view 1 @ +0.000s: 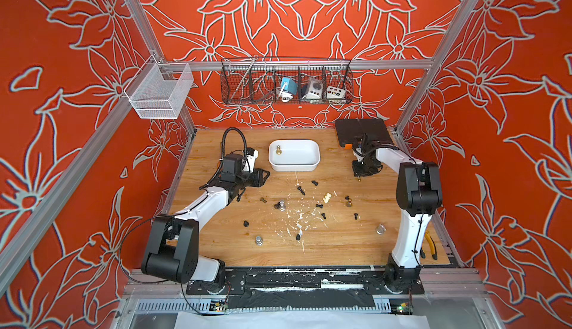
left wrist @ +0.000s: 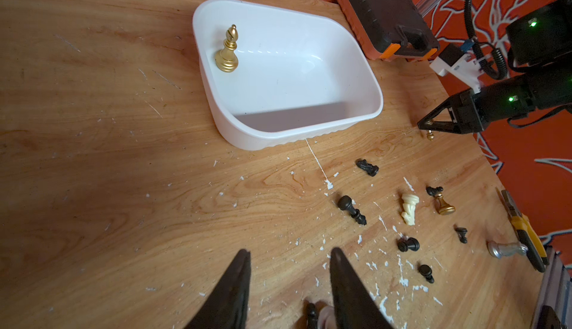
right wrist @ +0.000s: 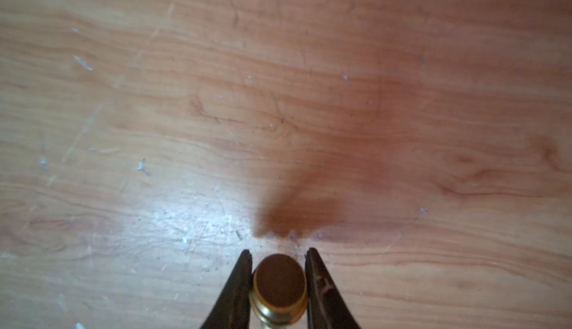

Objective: Put the chess pieces into the storage box
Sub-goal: Pick up the chess piece at the center of the board.

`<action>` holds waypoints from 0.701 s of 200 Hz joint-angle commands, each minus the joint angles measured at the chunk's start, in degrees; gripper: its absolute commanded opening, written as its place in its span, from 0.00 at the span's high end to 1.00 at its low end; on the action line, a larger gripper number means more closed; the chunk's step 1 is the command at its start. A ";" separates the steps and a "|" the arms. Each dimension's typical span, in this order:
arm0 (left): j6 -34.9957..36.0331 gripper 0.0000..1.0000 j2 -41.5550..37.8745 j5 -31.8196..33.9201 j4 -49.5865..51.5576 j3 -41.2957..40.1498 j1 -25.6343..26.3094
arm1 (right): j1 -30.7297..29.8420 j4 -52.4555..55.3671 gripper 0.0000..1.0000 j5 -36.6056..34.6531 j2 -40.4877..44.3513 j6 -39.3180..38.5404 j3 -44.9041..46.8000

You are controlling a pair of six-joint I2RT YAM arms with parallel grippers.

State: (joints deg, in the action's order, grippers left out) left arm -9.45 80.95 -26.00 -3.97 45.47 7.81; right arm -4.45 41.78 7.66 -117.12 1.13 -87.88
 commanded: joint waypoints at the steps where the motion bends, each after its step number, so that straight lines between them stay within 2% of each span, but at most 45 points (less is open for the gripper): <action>1: 0.04 0.57 -0.61 0.07 -0.78 0.47 -0.34 | 0.14 1.01 0.76 3.07 3.51 0.81 -0.66; 43: 0.25 0.57 0.02 -0.02 -0.52 1.10 -0.38 | -1.09 0.93 0.77 6.79 5.46 1.94 -3.35; 74: 0.23 0.57 -0.17 0.16 -0.60 0.85 -0.39 | -4.33 0.40 0.77 5.82 6.10 2.93 -6.43; 140: 0.23 0.57 -0.79 0.24 -0.25 0.10 -0.34 | -11.23 -11.99 0.78 9.24 5.86 9.81 -8.04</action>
State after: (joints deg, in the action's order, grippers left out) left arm -9.43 80.95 -25.67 -3.95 45.47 7.81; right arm -14.06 36.25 14.76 -112.46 7.16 -94.67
